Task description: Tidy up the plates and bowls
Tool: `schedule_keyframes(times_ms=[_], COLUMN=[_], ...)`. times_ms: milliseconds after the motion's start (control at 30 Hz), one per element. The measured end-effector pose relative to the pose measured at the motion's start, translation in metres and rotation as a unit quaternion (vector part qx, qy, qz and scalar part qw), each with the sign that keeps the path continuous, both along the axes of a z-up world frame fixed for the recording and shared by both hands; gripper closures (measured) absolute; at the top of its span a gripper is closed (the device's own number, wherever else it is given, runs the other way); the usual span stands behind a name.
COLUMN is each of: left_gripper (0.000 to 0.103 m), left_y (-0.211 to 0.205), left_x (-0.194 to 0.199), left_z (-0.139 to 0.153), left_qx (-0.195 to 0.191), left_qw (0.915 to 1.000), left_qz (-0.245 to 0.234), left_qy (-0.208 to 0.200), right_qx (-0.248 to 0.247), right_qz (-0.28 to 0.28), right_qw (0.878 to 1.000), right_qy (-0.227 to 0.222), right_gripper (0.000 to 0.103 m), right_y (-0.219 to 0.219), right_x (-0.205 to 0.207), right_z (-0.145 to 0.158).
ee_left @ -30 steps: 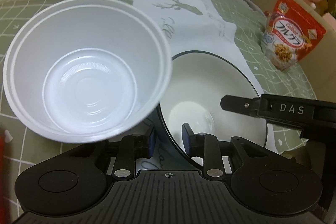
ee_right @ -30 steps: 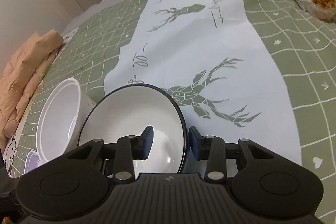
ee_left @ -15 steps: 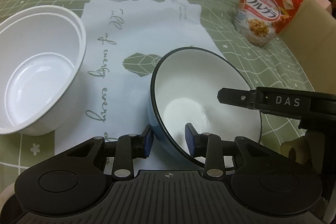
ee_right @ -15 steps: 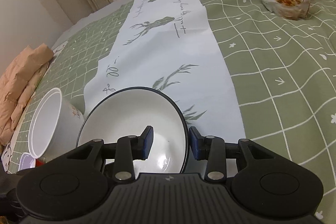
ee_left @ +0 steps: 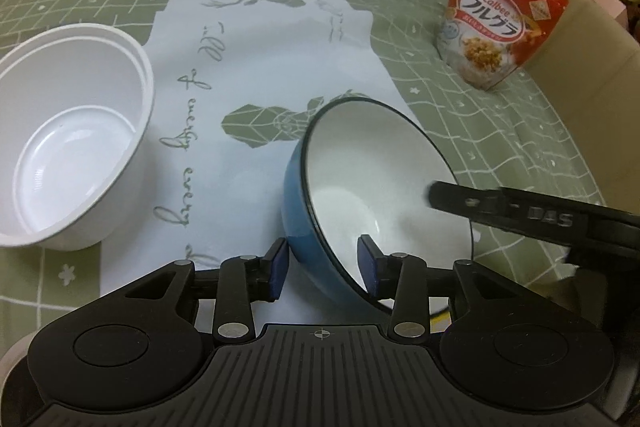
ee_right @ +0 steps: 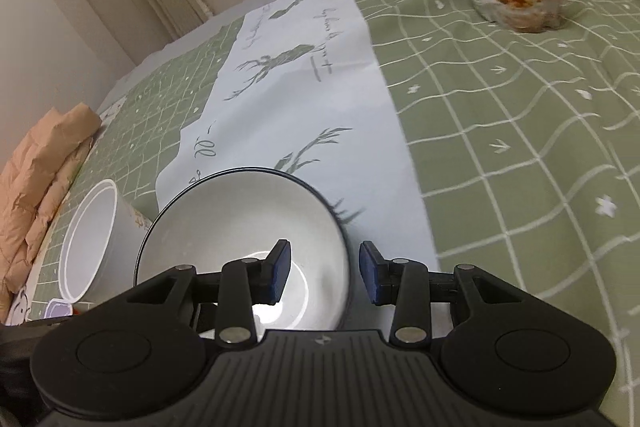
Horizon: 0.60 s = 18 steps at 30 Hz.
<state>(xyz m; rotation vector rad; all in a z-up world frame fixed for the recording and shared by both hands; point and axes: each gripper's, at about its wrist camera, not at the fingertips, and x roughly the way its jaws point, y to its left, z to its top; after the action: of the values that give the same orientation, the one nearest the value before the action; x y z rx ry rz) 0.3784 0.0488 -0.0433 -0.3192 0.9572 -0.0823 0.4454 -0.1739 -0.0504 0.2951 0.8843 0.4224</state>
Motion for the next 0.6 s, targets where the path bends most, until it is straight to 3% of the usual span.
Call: schedule_keyframes(times_ms=[100, 200, 400, 533, 600], left_gripper=[0.059, 0.059, 0.068, 0.069, 0.069], left_y=[0.001, 0.008, 0.017, 0.009, 0.000], left_x=[-0.011, -0.022, -0.036, -0.056, -0.063], left_z=[-0.001, 0.000, 0.018, 0.036, 0.037], left_qx=[0.000, -0.023, -0.040, -0.039, -0.029], left_qw=[0.9999, 0.9997, 0.9986, 0.9982, 0.9983], left_qz=[0.003, 0.008, 0.027, -0.003, -0.029], left_qy=[0.011, 0.006, -0.022, -0.046, -0.040], right_qx=[0.003, 0.006, -0.010, 0.001, 0.003], right_qz=[-0.001, 0.007, 0.016, 0.021, 0.025], right_qw=[1.000, 1.000, 1.000, 1.000, 1.000], right_qy=[-0.006, -0.008, -0.018, -0.006, 0.005], right_gripper=[0.065, 0.063, 0.061, 0.061, 0.061], right_y=[-0.018, -0.033, -0.045, -0.052, -0.052], right_x=[-0.019, -0.046, -0.093, -0.107, -0.111], right_z=[0.005, 0.005, 0.000, -0.003, -0.007])
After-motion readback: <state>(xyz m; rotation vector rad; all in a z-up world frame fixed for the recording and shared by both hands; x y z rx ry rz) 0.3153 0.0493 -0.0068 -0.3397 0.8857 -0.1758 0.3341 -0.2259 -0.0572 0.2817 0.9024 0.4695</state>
